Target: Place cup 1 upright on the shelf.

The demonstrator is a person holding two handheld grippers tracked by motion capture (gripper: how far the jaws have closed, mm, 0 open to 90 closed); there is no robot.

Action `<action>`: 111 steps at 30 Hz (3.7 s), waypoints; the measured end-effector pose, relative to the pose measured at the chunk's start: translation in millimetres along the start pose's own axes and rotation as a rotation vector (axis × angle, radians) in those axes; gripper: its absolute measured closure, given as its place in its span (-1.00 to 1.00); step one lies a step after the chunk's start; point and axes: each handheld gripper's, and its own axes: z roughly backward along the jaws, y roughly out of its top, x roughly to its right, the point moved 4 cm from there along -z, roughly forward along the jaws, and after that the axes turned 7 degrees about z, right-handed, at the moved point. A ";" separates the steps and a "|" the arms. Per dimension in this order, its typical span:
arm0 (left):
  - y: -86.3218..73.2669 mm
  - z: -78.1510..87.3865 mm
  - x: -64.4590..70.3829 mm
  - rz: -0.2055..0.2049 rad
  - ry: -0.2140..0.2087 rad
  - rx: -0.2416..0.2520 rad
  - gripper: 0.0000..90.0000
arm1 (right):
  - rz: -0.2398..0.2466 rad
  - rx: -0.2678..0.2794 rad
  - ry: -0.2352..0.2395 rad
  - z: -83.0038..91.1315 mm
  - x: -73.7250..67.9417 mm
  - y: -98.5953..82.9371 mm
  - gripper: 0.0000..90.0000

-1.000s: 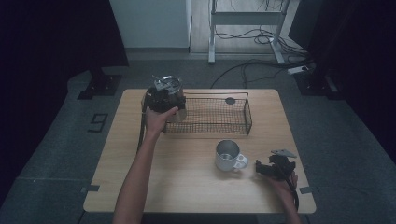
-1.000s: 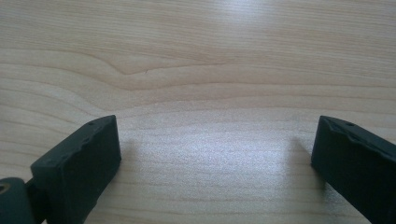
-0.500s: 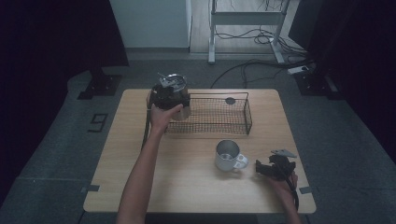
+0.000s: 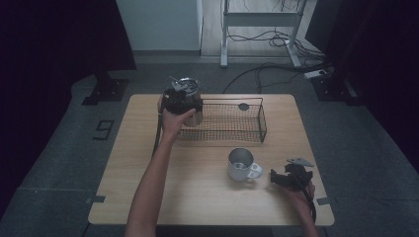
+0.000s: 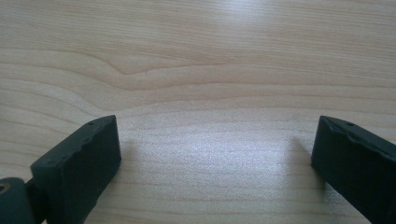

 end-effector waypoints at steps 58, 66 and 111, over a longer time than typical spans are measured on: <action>-40.7 -58.5 -5.0 0.004 0.048 -0.099 -0.91 | 0.000 0.000 0.000 0.0 0.0 0.0 -0.98; -46.2 -62.5 -5.4 0.002 0.052 -0.111 -0.91 | 0.000 0.000 0.000 0.0 0.0 0.0 -0.98; -64.5 -49.9 -3.7 -0.030 0.033 -0.096 -1.00 | 0.000 0.000 0.000 0.0 0.0 0.0 -0.98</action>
